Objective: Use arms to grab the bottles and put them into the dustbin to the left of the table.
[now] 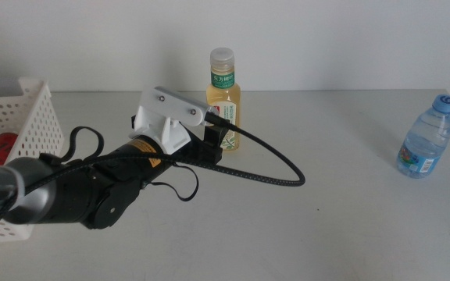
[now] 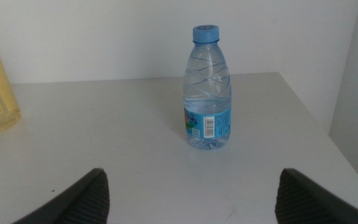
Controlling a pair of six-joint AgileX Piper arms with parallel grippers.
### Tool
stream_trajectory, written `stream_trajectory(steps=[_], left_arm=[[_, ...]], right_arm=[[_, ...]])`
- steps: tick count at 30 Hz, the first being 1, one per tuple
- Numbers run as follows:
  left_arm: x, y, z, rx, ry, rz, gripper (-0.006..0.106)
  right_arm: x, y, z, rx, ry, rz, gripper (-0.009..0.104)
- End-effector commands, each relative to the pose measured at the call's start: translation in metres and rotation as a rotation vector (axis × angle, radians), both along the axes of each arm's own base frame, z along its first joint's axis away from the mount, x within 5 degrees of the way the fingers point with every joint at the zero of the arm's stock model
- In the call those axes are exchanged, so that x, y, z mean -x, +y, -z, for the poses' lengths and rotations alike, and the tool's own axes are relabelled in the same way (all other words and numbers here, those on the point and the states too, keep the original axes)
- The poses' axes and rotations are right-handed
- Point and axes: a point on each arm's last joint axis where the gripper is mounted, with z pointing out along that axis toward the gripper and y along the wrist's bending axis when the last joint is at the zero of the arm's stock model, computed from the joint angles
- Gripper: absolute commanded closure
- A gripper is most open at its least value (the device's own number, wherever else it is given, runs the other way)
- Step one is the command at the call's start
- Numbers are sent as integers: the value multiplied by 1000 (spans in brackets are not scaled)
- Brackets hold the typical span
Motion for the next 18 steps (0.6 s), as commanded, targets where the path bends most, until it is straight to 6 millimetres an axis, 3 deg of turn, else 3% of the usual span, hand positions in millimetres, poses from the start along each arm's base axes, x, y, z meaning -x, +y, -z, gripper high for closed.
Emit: stream_trajectory(steps=[1,18], left_arm=[[-12,-9,-28,97,-129,6,7],[-71,-37,-6,116,-101,-8,7]], right_arm=[[1,0,-11,27,-101,1,4],[1,0,-11,27,-101,1,4]])
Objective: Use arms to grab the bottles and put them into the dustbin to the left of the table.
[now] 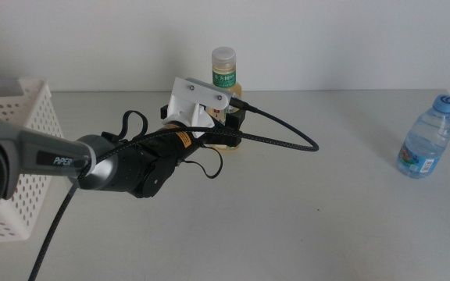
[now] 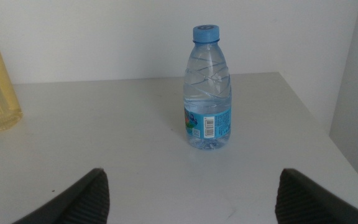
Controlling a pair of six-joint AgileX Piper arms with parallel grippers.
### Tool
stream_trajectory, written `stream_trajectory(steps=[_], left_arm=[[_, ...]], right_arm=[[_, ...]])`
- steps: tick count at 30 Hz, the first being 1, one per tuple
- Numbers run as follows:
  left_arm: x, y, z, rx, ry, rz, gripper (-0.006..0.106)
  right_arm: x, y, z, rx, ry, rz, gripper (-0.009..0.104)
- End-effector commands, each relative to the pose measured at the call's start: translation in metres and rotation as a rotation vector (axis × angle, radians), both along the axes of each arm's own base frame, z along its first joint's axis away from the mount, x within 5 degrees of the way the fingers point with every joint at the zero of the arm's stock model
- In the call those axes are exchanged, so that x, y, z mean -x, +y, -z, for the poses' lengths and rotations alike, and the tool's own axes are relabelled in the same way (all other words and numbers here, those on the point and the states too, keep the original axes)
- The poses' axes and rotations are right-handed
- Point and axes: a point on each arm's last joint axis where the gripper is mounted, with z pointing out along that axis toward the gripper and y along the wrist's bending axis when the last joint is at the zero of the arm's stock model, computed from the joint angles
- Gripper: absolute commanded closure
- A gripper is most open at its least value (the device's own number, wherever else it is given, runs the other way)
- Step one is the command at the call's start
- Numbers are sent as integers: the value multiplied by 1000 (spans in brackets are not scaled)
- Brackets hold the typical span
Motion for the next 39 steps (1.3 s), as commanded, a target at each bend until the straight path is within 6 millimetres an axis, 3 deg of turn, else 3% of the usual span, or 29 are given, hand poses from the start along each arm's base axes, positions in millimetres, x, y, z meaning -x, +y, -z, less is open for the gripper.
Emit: stream_trajectory(steps=[1,9,12,15,19,22,25,33,36,39], left_arm=[[-7,-5,-34,99,-119,-6,7],[-30,-15,-27,123,-133,-29,7],[-38,-16,-25,107,-160,-46,12],[-43,-16,-24,106,-157,-66,30],[-41,-16,-34,90,-141,-59,66],[-35,-13,-55,61,-94,-60,88],[-27,-8,-79,34,-41,-67,102],[4,15,-163,-41,48,-76,102],[7,42,-195,-132,163,-125,102],[7,81,-223,-171,280,-209,102]], right_arm=[[1,0,-11,26,-101,1,4],[1,0,-11,26,-101,1,4],[1,0,-11,26,-101,1,4],[1,0,-11,26,-101,1,4],[1,0,-11,26,-101,1,4],[1,0,-11,26,-101,1,4],[1,0,-11,26,-101,1,4],[1,0,-11,26,-101,1,4],[1,0,-11,26,-101,1,4],[1,0,-11,26,-101,1,4]])
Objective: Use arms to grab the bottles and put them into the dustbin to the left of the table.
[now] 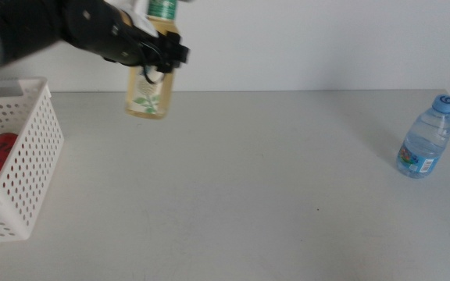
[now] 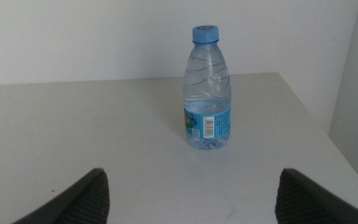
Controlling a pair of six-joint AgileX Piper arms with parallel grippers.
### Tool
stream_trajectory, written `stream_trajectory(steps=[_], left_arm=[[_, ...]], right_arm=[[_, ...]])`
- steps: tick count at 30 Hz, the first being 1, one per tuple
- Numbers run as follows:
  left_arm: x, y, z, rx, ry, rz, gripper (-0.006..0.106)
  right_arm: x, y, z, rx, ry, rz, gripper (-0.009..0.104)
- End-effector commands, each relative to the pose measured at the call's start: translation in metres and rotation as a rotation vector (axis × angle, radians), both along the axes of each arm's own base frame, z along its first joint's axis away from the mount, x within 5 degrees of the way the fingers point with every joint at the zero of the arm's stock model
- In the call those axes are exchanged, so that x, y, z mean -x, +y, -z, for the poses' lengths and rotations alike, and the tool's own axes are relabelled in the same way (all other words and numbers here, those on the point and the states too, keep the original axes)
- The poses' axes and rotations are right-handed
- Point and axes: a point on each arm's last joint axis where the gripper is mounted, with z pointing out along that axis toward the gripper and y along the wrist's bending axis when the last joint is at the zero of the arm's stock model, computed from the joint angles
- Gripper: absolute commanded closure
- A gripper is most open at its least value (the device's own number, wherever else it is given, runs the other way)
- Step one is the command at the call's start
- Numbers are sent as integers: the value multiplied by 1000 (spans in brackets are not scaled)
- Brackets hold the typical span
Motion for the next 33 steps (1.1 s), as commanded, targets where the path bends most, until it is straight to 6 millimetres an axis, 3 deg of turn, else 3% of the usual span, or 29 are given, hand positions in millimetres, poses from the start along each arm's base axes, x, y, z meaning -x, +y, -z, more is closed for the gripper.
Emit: stream_trajectory(steps=[1,10,13,17,19,27,31,33], left_arm=[[10,37,-66,24,-84,-78,102],[31,154,-112,-148,145,-280,102],[37,192,-109,-143,194,-385,102],[44,231,-89,-102,301,-485,102],[44,241,-74,-69,361,-500,102],[17,248,3,-49,551,-454,101],[9,250,23,-32,615,-441,96],[6,250,27,-35,623,-431,87]], right_arm=[[1,0,-11,26,-101,1,4],[1,0,-11,26,-101,1,4],[1,0,-11,26,-101,1,4],[1,0,-11,26,-101,1,4],[1,0,-11,26,-101,1,4],[1,0,-11,26,-101,1,4],[1,0,-11,26,-101,1,4],[1,0,-11,26,-101,1,4]])
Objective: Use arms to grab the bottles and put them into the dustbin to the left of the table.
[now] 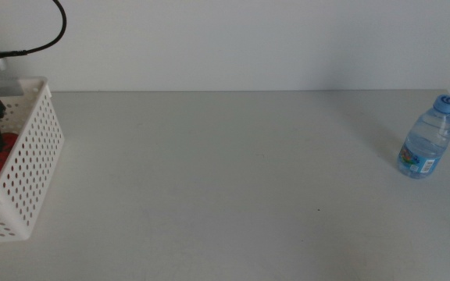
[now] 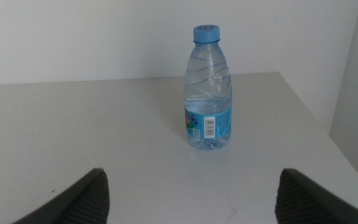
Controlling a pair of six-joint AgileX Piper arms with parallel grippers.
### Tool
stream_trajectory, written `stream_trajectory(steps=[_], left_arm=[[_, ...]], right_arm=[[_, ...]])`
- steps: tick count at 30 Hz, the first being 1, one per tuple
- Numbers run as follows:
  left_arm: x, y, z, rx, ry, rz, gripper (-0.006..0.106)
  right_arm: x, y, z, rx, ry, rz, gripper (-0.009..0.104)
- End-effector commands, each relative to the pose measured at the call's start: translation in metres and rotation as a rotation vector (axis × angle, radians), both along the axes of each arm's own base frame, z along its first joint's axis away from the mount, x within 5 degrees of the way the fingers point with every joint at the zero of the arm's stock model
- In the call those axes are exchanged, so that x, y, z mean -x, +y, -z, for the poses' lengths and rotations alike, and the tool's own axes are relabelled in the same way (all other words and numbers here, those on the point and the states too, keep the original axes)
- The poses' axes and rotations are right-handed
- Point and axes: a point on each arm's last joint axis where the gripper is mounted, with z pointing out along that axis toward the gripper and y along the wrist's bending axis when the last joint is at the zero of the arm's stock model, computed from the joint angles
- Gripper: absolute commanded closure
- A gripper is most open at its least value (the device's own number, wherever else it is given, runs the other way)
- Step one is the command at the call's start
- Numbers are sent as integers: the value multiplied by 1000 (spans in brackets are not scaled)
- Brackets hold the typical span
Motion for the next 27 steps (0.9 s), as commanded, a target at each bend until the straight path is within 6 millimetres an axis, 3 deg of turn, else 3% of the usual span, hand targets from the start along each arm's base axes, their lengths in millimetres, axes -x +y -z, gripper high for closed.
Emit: stream_trajectory(steps=[1,9,10,16,23,27], left_arm=[[3,-3,-34,-21,-120,13,81],[2,-10,-34,44,-133,83,11],[3,-11,-36,48,-138,81,7],[13,-24,-56,112,-164,89,7],[37,-41,-107,151,-324,104,7],[60,-68,-142,119,-428,238,7]], right_arm=[[1,0,-11,26,-101,1,4],[1,0,-11,26,-101,1,4],[1,0,-11,26,-101,1,4],[1,0,-11,26,-101,1,4],[1,0,-11,26,-101,1,4],[1,0,-11,26,-101,1,4]])
